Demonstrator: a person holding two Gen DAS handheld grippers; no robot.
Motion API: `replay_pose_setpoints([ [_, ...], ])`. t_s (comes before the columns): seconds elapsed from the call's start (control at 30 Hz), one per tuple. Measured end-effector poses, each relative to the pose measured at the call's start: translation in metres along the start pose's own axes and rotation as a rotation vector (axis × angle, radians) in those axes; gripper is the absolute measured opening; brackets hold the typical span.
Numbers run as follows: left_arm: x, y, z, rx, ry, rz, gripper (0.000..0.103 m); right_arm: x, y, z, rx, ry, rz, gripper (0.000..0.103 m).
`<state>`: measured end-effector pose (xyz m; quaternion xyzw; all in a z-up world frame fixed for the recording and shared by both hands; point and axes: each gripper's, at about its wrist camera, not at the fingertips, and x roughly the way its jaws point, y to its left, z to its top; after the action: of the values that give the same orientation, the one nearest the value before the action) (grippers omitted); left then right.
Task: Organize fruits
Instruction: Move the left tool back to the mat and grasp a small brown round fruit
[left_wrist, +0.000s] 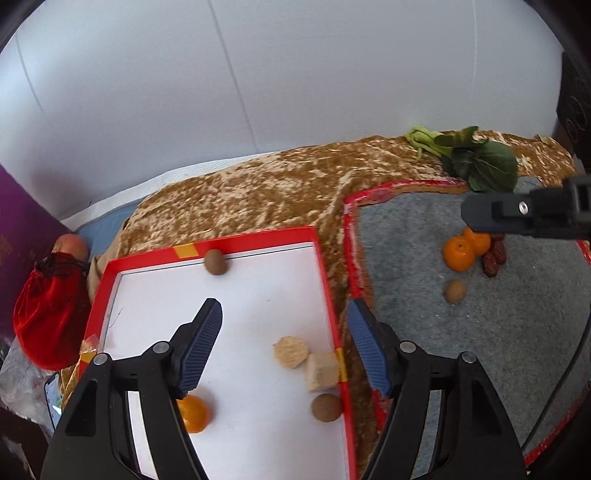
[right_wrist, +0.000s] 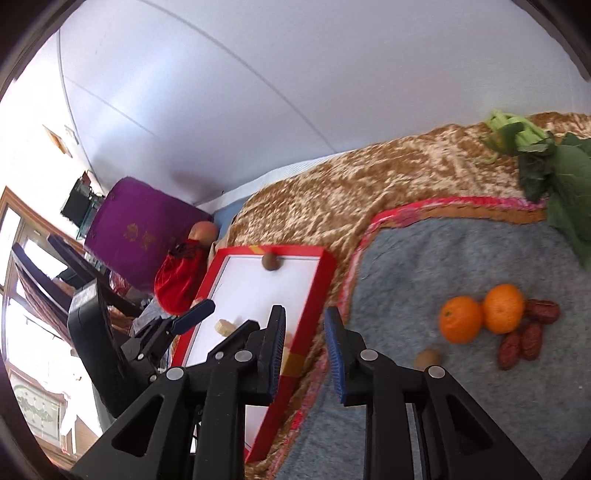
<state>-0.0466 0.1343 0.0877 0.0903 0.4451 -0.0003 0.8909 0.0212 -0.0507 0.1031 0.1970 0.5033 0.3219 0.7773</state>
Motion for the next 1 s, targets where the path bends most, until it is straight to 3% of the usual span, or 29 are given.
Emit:
replay_pose_setpoints([
  [0.27,0.004,-0.053,0.009,0.106,0.006,-0.091,0.070,-0.035,-0.064,0.007,0.111,0.001,-0.109,0.025],
  [0.6,0.023,-0.093,0.008,0.175,0.063,-0.141,0.070,-0.026,-0.101,-0.017,0.223,0.162,-0.221,0.025],
  [0.7,0.024,-0.099,0.007,0.194,0.064,-0.148,0.070,-0.025,-0.112,-0.018,0.276,0.148,-0.268,0.025],
  [1.0,0.031,-0.110,0.011,0.207,0.085,-0.198,0.070,-0.014,-0.120,-0.012,0.331,0.117,-0.282,0.024],
])
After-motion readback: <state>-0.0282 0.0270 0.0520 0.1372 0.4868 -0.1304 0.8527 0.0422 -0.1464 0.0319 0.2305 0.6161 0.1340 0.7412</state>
